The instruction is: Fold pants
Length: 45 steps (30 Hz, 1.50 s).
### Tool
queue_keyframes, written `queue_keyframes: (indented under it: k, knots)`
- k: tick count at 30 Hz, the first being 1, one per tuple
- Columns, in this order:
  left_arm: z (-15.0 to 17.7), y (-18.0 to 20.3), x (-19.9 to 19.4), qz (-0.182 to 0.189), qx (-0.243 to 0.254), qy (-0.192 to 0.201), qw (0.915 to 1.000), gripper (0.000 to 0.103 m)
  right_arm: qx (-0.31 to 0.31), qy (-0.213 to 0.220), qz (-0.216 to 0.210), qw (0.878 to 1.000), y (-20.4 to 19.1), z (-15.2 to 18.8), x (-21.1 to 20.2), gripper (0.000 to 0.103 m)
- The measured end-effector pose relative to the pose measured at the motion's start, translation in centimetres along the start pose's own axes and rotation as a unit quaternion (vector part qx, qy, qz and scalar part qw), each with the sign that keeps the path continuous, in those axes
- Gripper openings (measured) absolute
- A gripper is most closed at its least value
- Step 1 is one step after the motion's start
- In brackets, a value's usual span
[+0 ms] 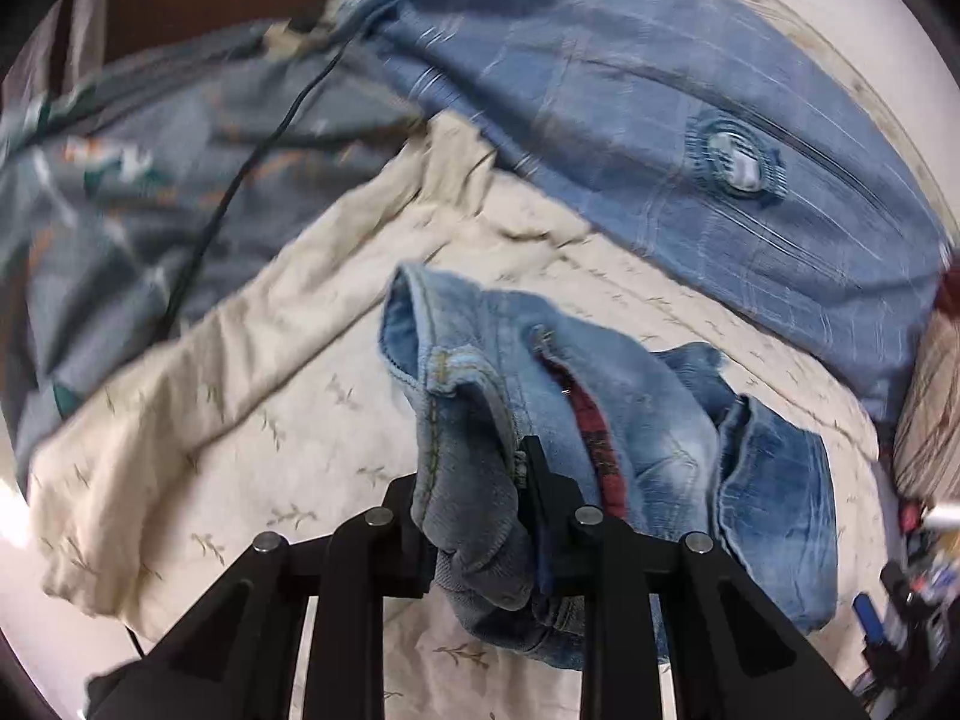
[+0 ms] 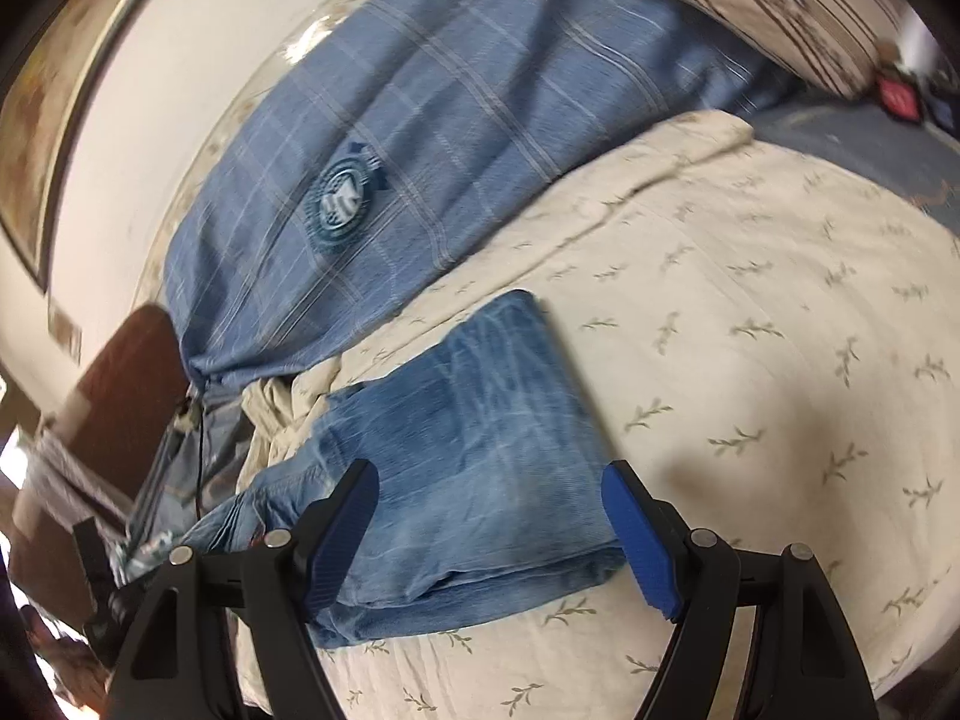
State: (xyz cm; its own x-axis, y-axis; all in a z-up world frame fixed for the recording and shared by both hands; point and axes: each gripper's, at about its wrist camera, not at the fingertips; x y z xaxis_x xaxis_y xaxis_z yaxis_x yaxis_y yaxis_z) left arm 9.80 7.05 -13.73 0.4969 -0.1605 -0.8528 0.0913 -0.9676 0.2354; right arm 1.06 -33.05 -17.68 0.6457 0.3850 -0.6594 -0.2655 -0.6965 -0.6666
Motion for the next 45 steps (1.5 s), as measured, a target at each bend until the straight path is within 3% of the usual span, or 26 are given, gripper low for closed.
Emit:
queue_keyframes:
  k: [4,8,12,15,19,21,24,26,31,34,36,38,39,43,45]
  knots:
    - [0.6,2.9,-2.6,-0.007,0.052,0.029,0.9982,0.024,0.010,0.004,0.003,1.000,0.7,-0.2,-0.4,0.080]
    - [1.4,7.5,-5.0,-0.006,0.119,0.062,0.9909,0.023,0.026,0.010,0.003,1.000,1.5,-0.5,-0.8,0.080]
    - [3.2,13.2,-7.1,0.006,0.199,0.090,0.9759,0.022,0.051,0.016,-0.005,0.999,2.6,-0.7,-1.3,0.080]
    - [5.5,18.3,-7.7,0.024,0.271,0.099,0.9571,0.020,0.067,0.027,-0.005,0.997,3.3,-0.7,-1.9,0.080]
    - [8.4,24.3,-5.1,0.047,0.348,0.068,0.9340,0.015,0.090,0.040,-0.008,0.995,4.4,-0.7,-2.6,0.080]
    - [9.3,25.9,-3.0,0.042,0.360,0.040,0.9310,0.015,0.100,0.044,-0.006,0.994,5.0,-0.7,-2.9,0.080]
    - [8.8,25.4,-1.9,0.079,0.340,0.007,0.9369,0.016,0.122,0.049,0.002,0.991,6.4,-0.9,-3.3,0.080]
    - [8.3,24.5,-2.6,0.103,0.338,0.004,0.9354,0.016,0.134,0.051,0.006,0.990,7.5,-1.0,-3.8,0.080]
    - [5.4,20.4,-8.3,0.170,0.327,0.079,0.9262,0.027,0.157,0.049,-0.007,0.986,8.9,-1.3,-4.1,0.080]
    - [4.3,19.4,-11.0,0.187,0.330,0.115,0.9180,0.042,0.163,0.037,-0.021,0.986,8.7,-1.2,-3.4,0.080]
    - [3.7,18.4,-11.9,0.162,0.320,0.141,0.9228,0.049,0.152,0.029,-0.033,0.987,7.8,-1.1,-2.9,0.080]
    - [2.8,17.6,-11.1,0.142,0.306,0.129,0.9324,0.049,0.134,0.027,-0.040,0.990,6.8,-0.9,-2.6,0.080]
    - [2.3,16.8,-9.8,0.116,0.291,0.110,0.9434,0.049,0.117,0.025,-0.048,0.992,6.0,-0.9,-2.4,0.080]
    - [1.8,13.6,-5.1,0.061,0.239,0.041,0.9681,0.049,0.070,0.017,-0.078,0.994,3.9,-0.6,-2.1,0.080]
    - [1.7,11.4,-2.3,0.053,0.202,0.000,0.9778,0.049,0.058,0.009,-0.116,0.991,3.3,-0.6,-1.8,0.080]
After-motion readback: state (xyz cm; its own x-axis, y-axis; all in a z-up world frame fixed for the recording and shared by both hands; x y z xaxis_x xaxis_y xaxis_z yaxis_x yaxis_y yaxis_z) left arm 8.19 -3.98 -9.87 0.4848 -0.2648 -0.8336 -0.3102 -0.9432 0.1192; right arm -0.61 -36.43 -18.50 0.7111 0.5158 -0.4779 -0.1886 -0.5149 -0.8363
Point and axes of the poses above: each gripper's, at about its wrist camera, not at the fingertips, and x roughly the way its jaws point, y to its right, z to its underside, and after that the axes turned 12 degrees about -y, right-handed
